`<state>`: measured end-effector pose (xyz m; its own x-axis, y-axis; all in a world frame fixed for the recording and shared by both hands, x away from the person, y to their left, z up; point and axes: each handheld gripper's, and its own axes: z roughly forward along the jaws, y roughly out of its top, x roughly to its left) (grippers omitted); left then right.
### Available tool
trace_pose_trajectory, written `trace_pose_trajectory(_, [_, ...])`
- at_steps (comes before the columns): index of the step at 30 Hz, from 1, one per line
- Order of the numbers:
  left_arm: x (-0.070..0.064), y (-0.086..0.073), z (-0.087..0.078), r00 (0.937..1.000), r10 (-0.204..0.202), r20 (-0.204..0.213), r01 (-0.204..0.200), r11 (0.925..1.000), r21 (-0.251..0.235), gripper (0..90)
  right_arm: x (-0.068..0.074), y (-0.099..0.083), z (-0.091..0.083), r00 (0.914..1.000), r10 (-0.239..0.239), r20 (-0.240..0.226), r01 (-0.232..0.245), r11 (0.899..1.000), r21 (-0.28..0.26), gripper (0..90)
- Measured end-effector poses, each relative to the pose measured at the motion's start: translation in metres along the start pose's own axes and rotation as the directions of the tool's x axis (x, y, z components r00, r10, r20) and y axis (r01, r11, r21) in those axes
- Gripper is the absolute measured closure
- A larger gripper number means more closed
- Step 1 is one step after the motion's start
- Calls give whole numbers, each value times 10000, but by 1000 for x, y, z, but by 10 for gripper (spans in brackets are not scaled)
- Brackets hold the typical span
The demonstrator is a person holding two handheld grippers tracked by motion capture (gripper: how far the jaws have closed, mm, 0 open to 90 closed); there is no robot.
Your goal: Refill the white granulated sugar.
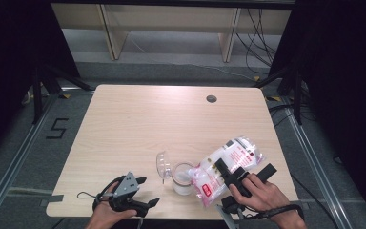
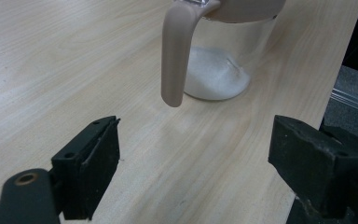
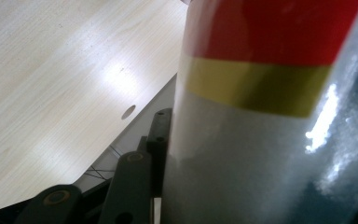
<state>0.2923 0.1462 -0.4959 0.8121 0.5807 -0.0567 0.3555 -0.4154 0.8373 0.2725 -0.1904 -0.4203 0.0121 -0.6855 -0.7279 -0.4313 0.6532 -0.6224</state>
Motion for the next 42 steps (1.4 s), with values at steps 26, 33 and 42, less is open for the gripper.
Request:
trace_pose_trajectory(26, [1,0,-1,10000,-19,-38,19,10000,37,160,-6,-2,-2,9993,-347,156,347,9994,-29,672])
trace_pose_trajectory(33, [1,0,0,10000,-32,-66,33,10000,28,160,-1,0,0,10000,-23,26,23,9998,-193,681])
trace_pose_trajectory(42, [0,-1,0,9996,-287,50,286,9995,103,160,-2,-2,0,10000,42,29,-42,9998,-199,687])
